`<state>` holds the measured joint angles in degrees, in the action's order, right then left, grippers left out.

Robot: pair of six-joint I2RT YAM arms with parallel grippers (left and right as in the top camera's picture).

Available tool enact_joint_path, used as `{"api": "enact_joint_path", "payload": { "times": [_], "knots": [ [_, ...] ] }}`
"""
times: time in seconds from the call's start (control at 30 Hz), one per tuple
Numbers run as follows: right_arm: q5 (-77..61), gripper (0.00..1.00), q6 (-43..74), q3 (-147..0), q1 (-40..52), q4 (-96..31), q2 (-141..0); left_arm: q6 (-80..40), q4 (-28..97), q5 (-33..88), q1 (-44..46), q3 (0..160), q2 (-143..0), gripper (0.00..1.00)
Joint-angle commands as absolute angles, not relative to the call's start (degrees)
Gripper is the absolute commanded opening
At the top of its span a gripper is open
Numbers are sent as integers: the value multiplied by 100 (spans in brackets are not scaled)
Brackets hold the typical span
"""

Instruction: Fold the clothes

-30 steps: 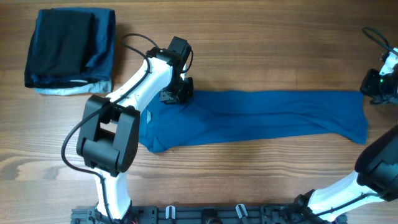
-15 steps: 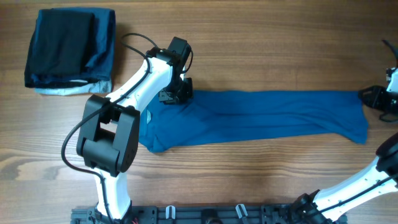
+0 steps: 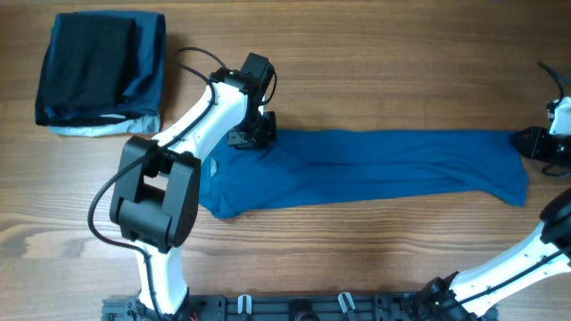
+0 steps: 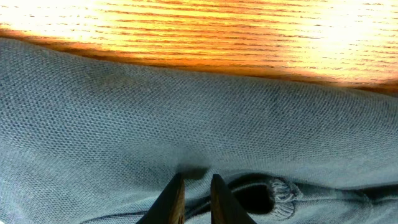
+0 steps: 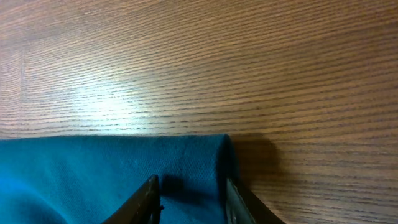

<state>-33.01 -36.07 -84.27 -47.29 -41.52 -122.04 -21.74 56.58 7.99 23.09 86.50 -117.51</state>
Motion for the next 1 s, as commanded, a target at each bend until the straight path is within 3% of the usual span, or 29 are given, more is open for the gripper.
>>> {"api": "enact_joint_path", "payload": {
  "times": [0.0,0.47,0.53,0.57,0.6,0.97],
  "knots": [
    [-3232,34,-3557,-8473,-4711,-4230,-12335,-2126,5675,694,2298,8613,-11747,15],
    [-3282,33,-3428,-8235,-4705,-4088,-12335,-2126,5677,696,2298,8613,-11747,14],
    [-3450,22,-3424,-8237,-4705,-4073,-12335,-2128,5675,696,2298,8613,-11747,14],
    [-3454,7,-3380,-8237,-4705,-4071,-12335,-2126,5675,694,2298,8613,-11747,14],
    [-3454,4,-3249,-8237,-4705,-4042,-12335,-2126,5677,696,2298,8615,-11747,14],
    [-4377,4,-2689,-8833,-4589,-4091,-12234,-2128,5649,696,2298,8613,-11747,14]
  ]
}}
